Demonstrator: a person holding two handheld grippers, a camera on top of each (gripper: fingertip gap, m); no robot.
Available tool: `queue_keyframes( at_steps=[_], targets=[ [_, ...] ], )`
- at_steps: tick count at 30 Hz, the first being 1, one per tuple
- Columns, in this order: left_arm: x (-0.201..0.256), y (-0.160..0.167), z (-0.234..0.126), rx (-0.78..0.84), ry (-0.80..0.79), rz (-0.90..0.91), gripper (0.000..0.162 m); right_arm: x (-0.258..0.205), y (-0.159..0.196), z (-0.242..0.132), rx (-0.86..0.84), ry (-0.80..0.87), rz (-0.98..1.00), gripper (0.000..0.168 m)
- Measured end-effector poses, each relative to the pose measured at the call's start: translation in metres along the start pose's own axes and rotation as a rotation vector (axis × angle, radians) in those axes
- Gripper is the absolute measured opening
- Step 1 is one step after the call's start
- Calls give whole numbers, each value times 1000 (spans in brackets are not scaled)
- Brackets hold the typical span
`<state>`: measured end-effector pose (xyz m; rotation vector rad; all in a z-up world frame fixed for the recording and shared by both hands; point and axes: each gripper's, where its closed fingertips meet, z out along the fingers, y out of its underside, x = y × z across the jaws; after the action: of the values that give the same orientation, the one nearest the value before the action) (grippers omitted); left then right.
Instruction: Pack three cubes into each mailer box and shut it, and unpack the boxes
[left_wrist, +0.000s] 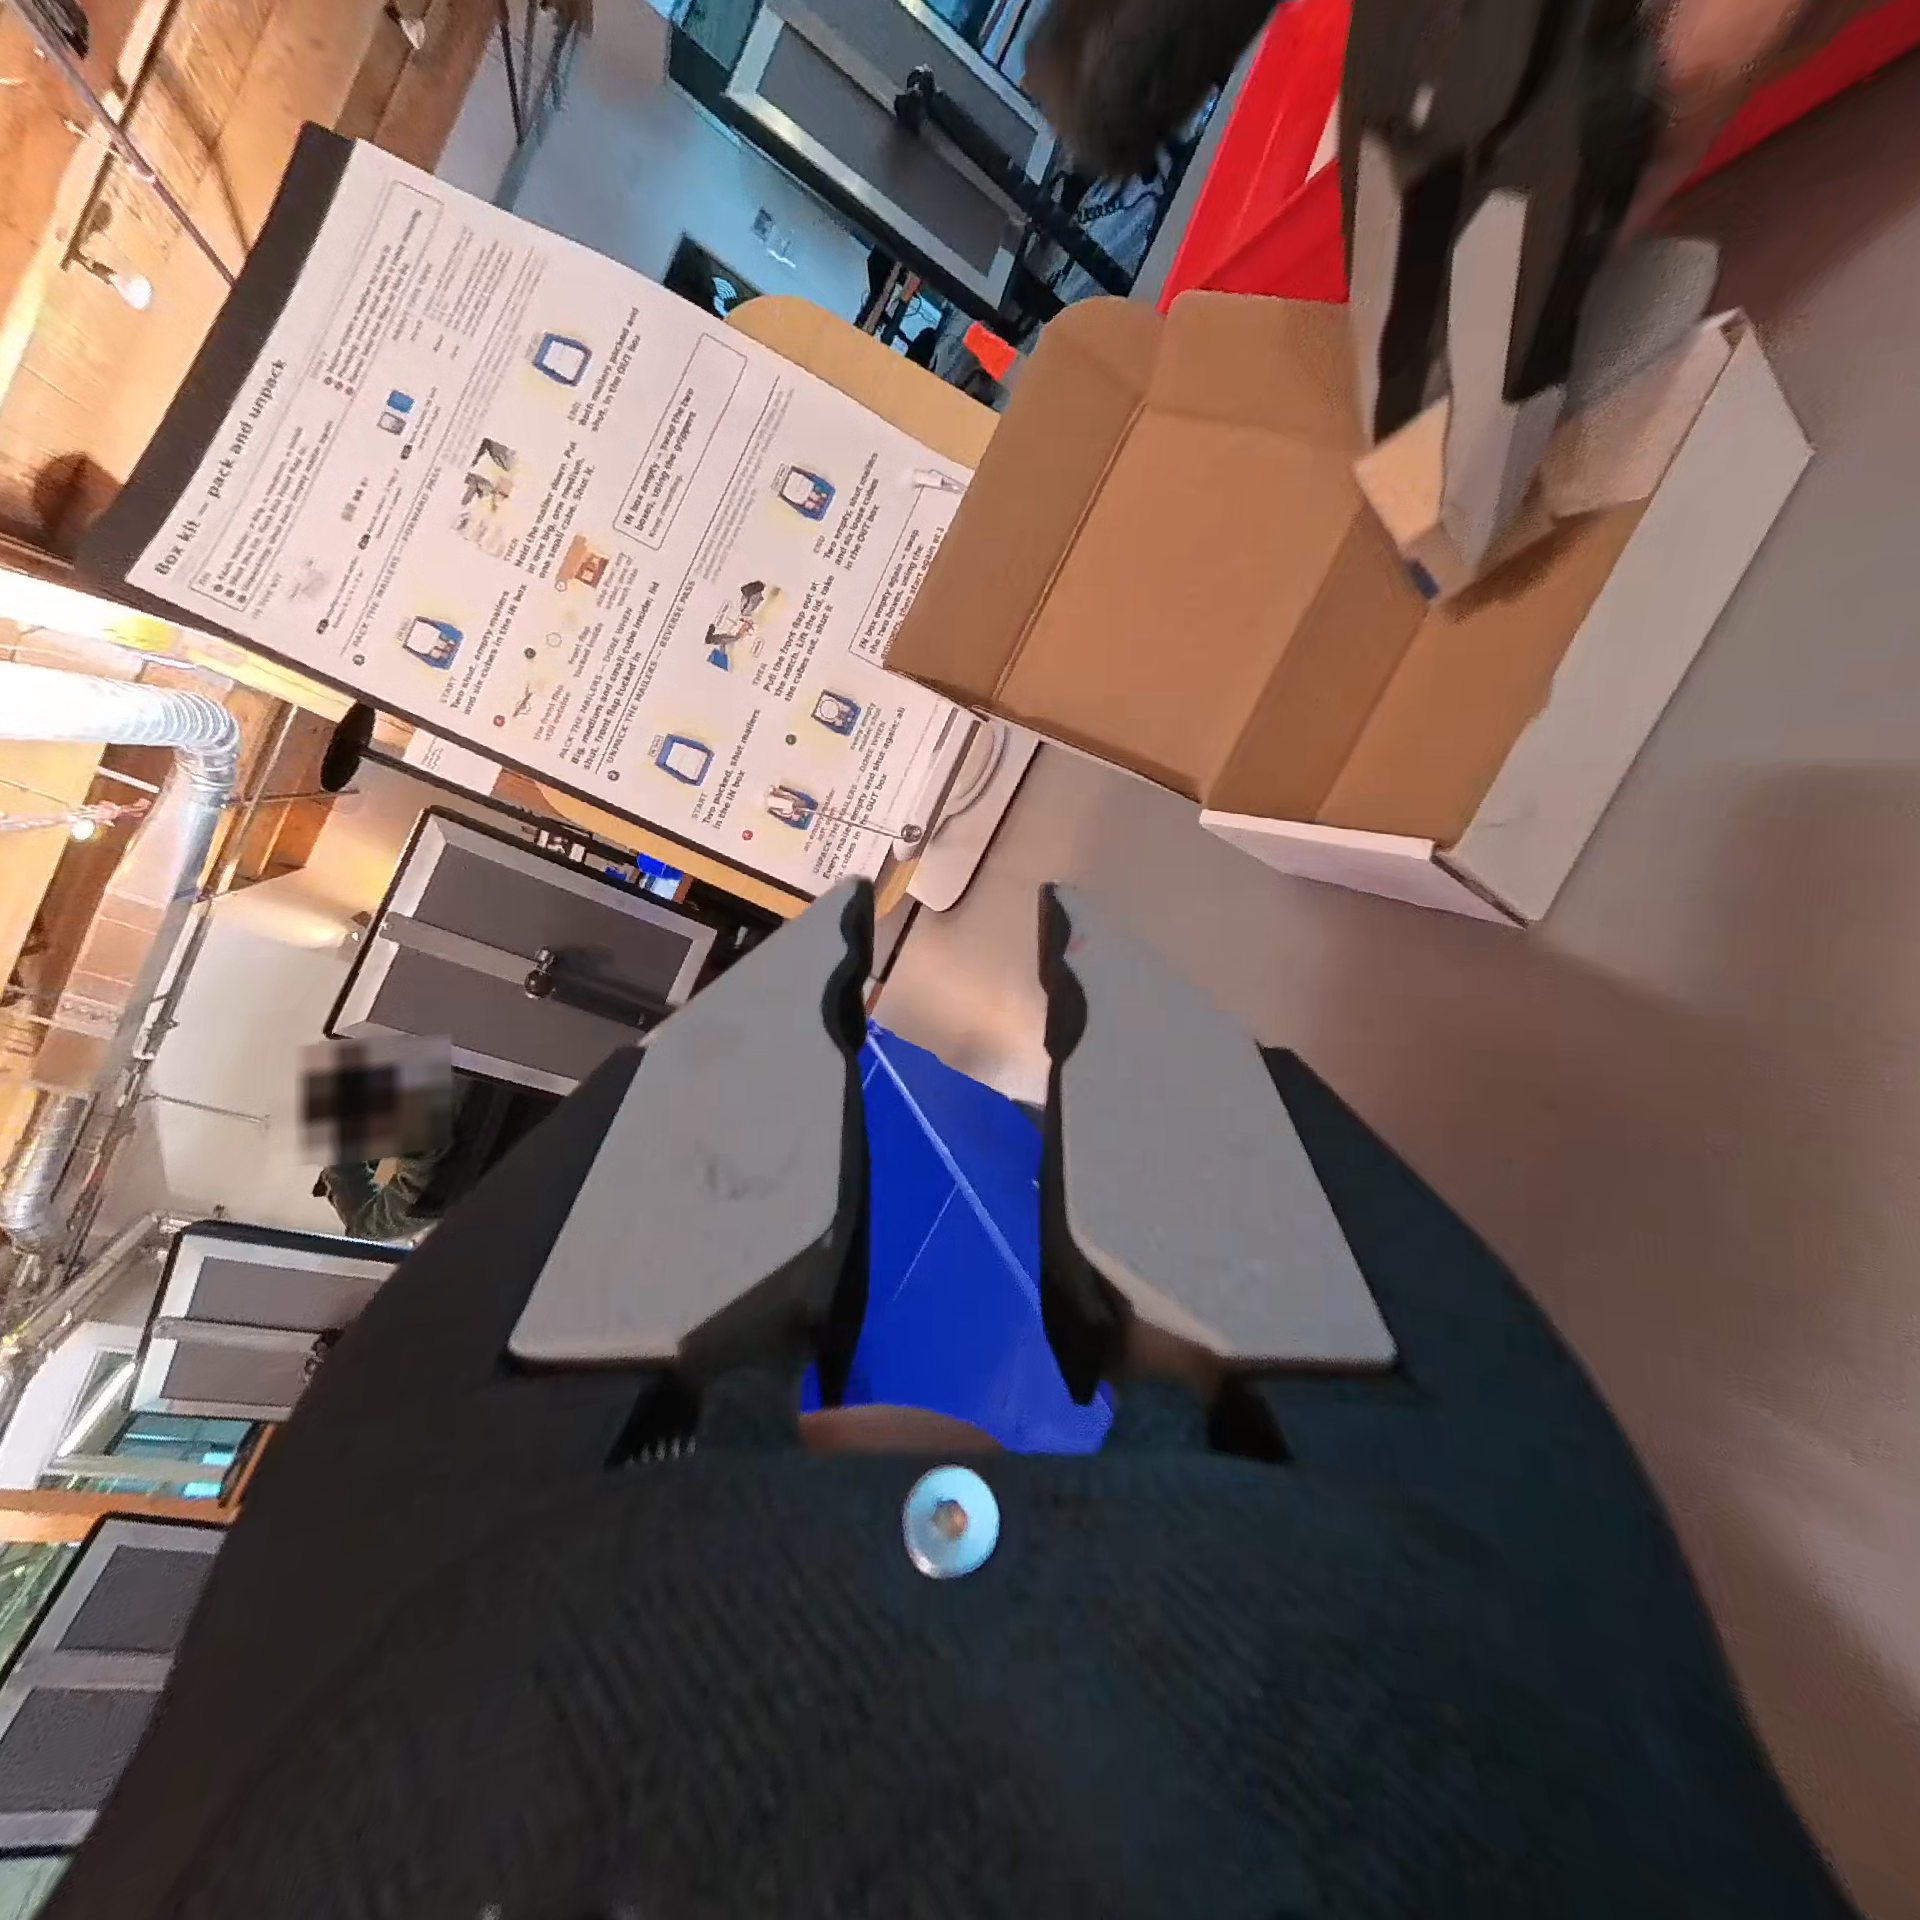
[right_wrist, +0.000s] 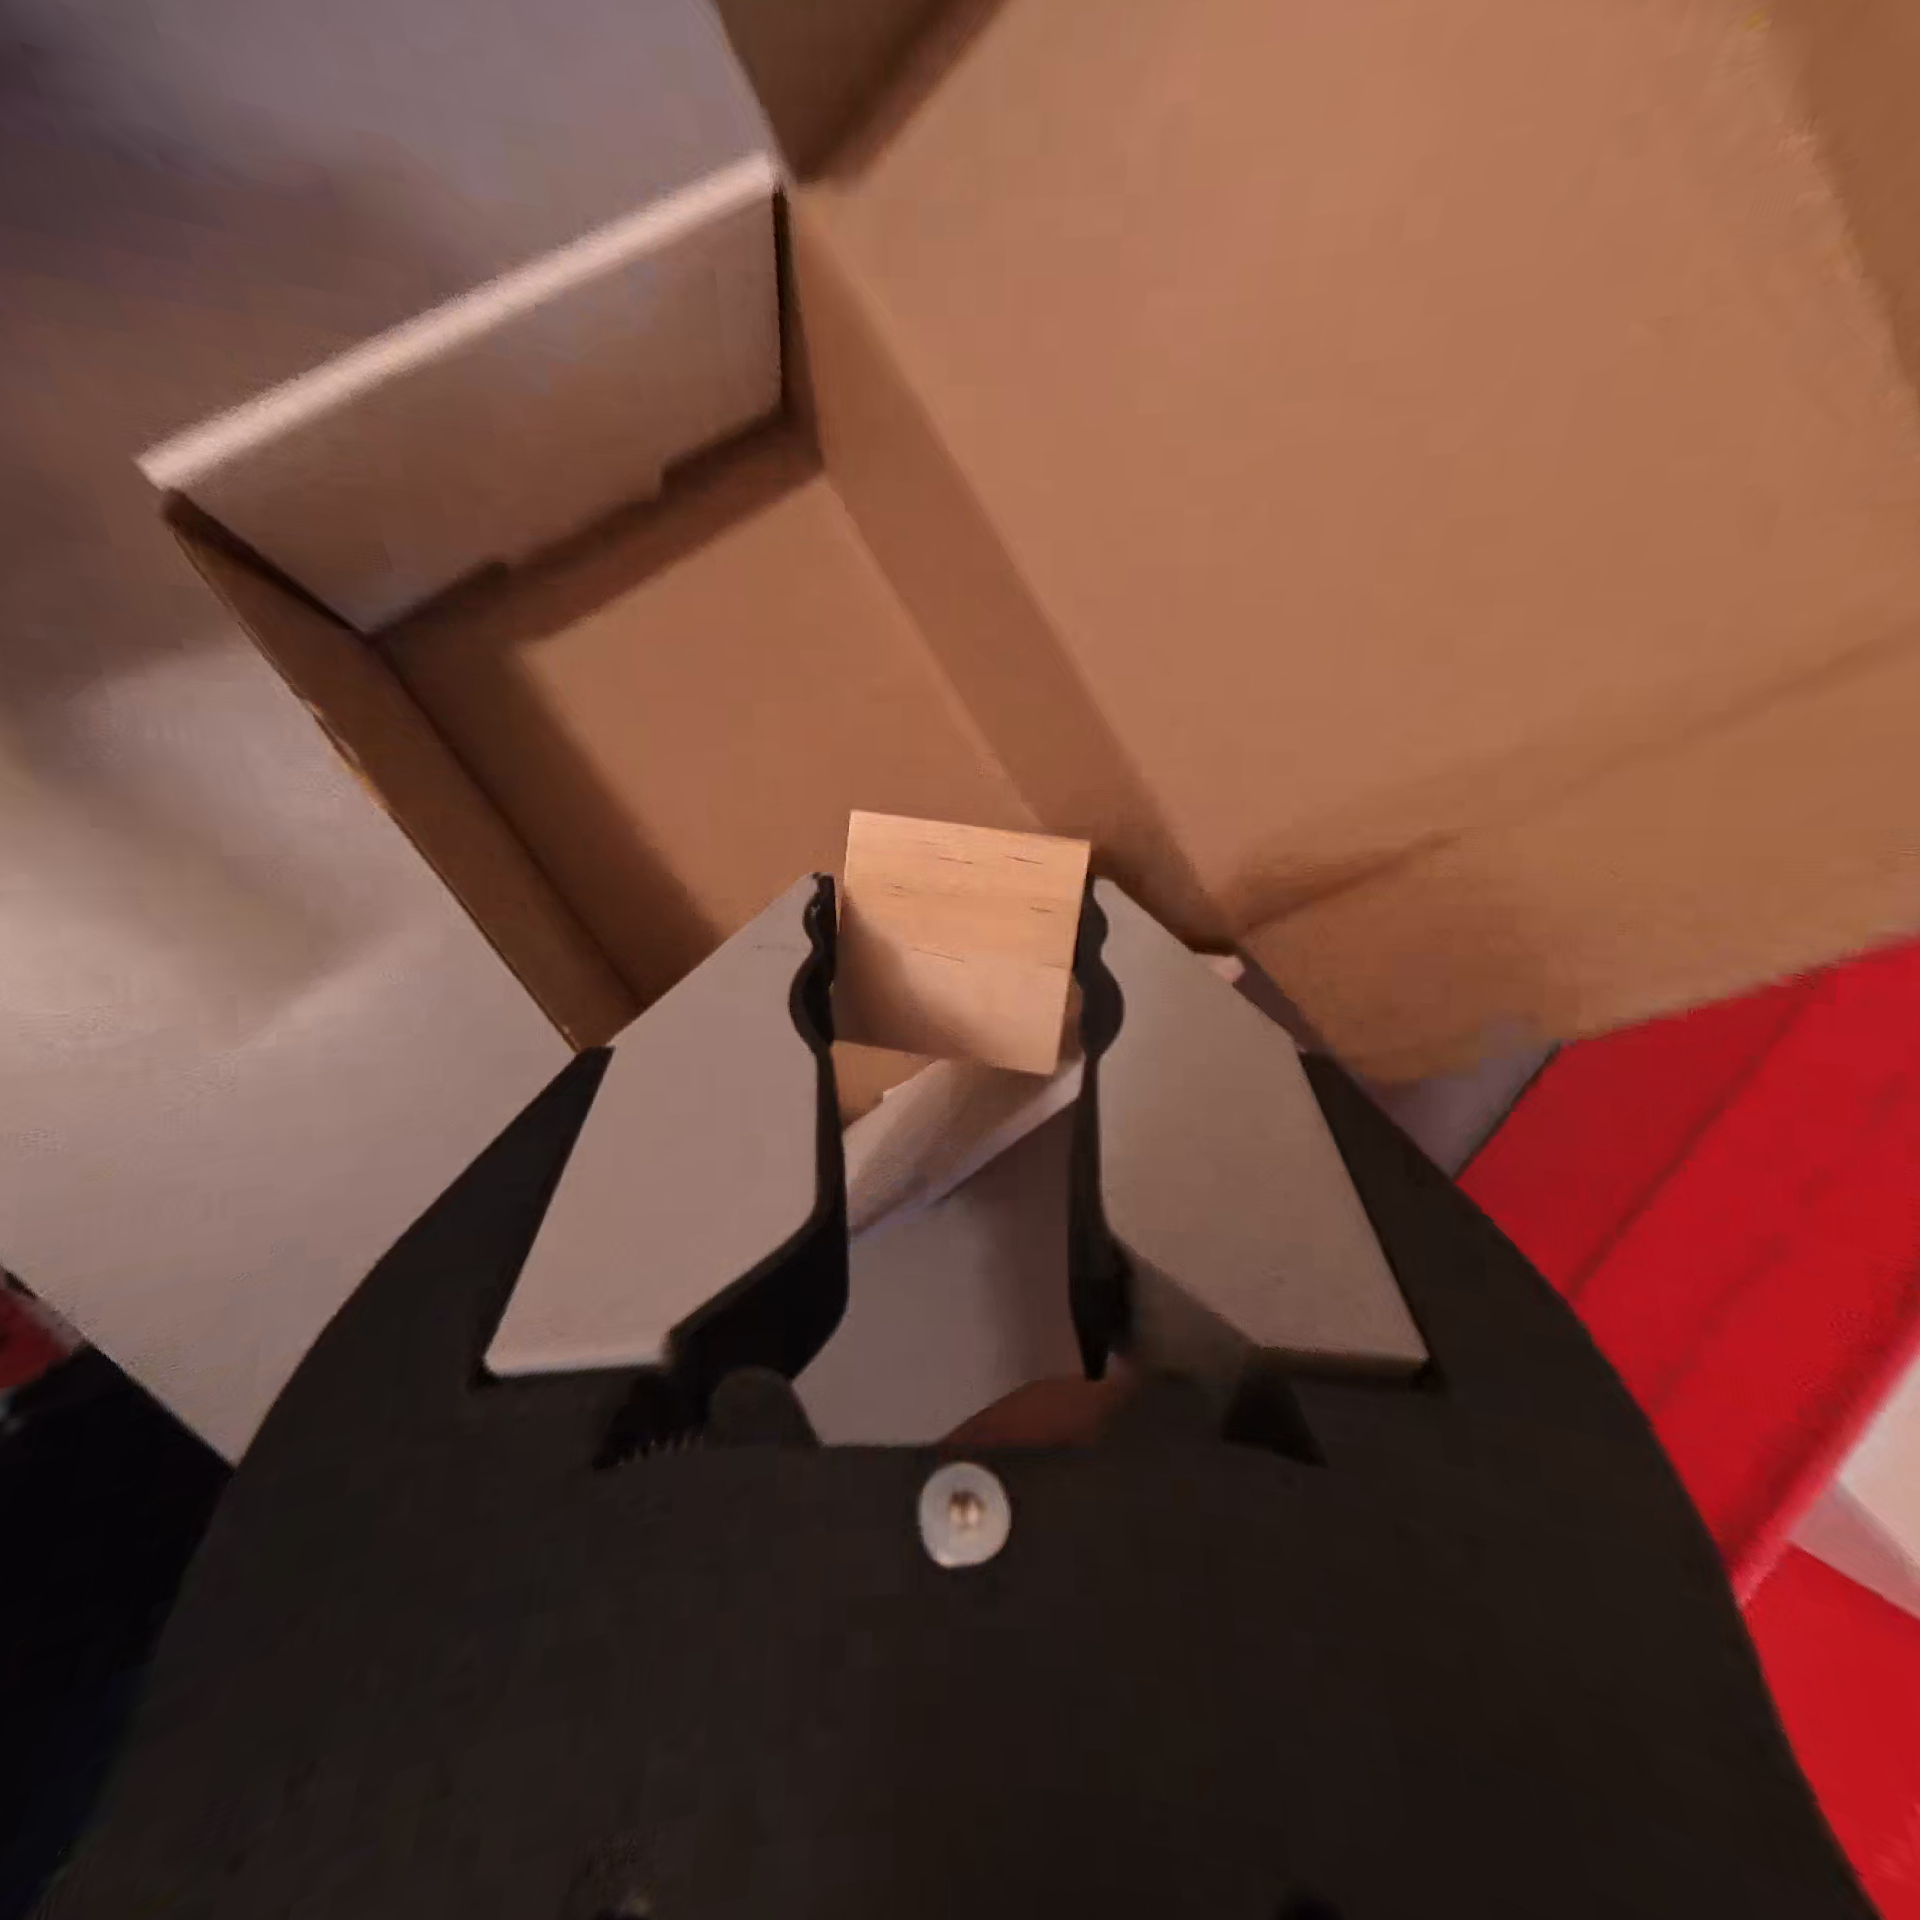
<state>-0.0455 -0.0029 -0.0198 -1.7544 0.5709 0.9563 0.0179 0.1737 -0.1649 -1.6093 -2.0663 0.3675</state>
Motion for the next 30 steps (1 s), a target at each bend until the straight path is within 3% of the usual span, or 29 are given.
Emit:
queue_keyframes(
  at_steps=[3, 11, 17, 22, 27, 30],
  targets=[
    [2, 2, 1, -7, 12, -8, 29, 2, 2, 9, -90, 28, -45, 44],
    [-34, 65, 0, -213, -81, -215, 31, 8, -17, -15, 48, 77, -4, 43],
    [-70, 92, -15, -273, -217, -486, 30, -65, -22, -16, 90, -131, -133, 45],
    [-49, 132, -23, -400, -102, -636, 34, -64, 25, -7, -76, -76, -240, 10],
    [-18, 184, -21, -555, 37, -764, 38, -56, 44, -16, -60, -95, -156, 12],
    [13, 219, -19, -720, 149, -744, 47, -57, 45, -26, -4, -114, -120, 12]
  ],
)
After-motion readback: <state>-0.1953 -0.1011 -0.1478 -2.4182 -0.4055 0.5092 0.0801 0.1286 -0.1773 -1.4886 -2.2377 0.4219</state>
